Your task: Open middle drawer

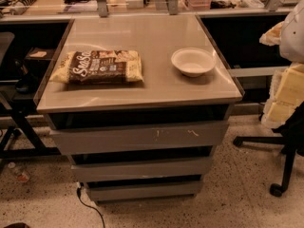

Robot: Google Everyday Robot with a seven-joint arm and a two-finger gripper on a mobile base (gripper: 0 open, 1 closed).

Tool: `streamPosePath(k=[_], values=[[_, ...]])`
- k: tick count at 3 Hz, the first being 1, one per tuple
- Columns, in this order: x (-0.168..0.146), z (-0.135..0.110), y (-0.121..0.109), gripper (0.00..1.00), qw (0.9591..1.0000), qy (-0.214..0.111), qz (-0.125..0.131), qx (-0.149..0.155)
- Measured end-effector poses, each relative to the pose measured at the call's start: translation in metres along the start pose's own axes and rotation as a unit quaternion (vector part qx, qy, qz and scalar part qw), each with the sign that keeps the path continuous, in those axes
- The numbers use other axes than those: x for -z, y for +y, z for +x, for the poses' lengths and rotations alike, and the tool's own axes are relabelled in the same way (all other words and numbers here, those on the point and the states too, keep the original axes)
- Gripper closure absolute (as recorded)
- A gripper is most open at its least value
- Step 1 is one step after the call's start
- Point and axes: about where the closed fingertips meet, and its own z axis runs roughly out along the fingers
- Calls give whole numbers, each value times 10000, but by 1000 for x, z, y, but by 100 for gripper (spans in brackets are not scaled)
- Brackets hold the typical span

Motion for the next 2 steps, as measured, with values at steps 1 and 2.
streamPosePath(k=[1,2], values=[[-1,0,1,0,10000,-8,29,36],[-30,4,14,0,9997,58,-220,122]])
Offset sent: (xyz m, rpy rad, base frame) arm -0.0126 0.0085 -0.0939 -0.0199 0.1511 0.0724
